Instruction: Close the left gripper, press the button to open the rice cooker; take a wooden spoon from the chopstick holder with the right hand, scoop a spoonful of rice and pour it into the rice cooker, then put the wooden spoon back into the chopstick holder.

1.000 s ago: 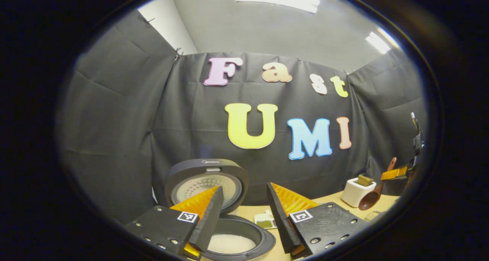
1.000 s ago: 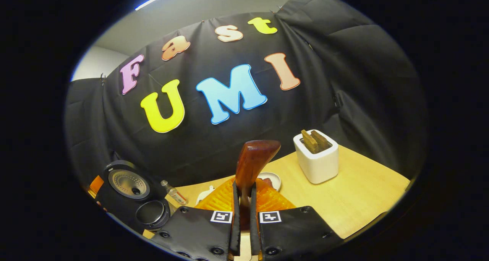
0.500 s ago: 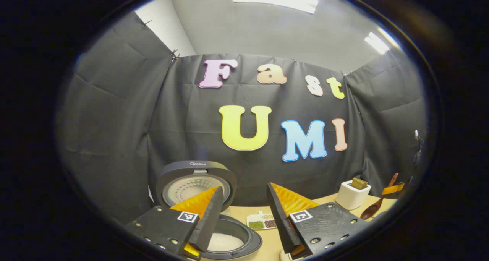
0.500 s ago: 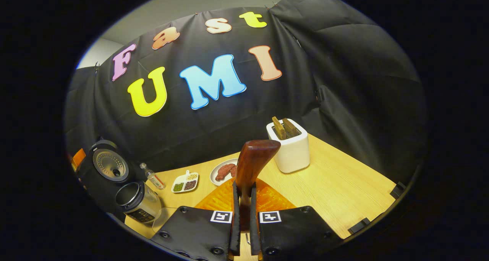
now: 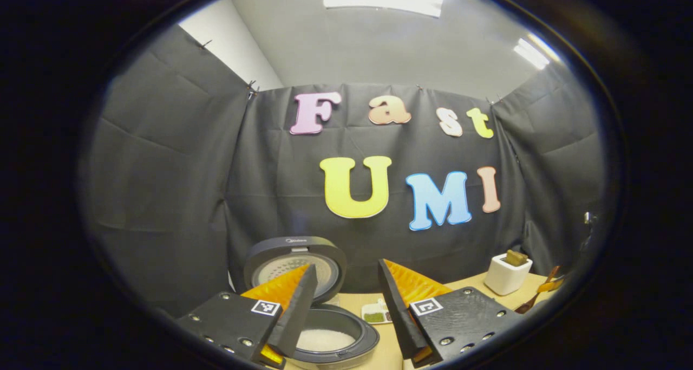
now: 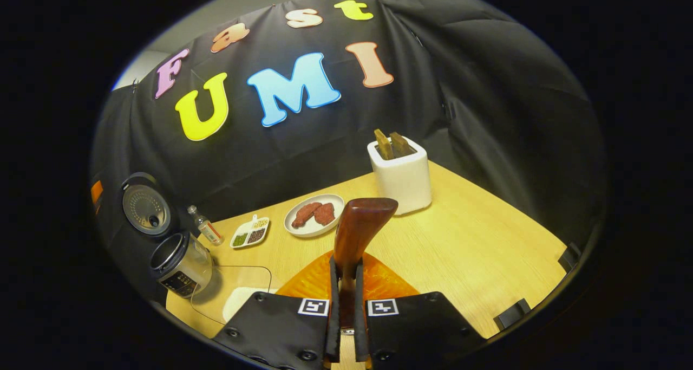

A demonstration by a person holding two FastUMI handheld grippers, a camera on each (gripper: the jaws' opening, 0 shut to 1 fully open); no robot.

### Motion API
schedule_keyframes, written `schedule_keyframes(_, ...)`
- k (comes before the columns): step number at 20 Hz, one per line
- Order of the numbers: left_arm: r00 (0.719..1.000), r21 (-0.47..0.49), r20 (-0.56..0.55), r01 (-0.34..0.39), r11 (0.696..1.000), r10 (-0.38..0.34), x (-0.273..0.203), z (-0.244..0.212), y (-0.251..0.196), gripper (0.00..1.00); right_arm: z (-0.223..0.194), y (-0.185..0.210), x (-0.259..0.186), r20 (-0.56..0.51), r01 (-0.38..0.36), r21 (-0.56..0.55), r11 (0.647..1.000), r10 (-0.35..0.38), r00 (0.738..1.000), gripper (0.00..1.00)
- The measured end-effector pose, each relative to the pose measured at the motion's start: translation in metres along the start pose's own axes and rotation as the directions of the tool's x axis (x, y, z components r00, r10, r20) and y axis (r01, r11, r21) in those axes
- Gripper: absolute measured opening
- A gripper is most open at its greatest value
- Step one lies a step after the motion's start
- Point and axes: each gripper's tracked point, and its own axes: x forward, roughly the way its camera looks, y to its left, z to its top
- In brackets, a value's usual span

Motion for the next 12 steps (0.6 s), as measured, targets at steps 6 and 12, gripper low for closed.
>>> schedule_keyframes(6, 0.999, 0.022, 0.001, -0.036, 0.999, 0.036, -0.015, 0.003, 0.010, 0.72, -0.017, -0.004, 0.005, -0.035, -0.019, 0.021, 1.000, 0.020, 0.999, 0.14)
schedule_keyframes(12, 0.999, 0.008, 0.007, -0.043, 0.999, 0.043, -0.013, 0.004, 0.009, 0.70, -0.009, -0.018, -0.006, -0.004, 0.017, -0.023, 1.000, -0.017, 1.000, 0.42)
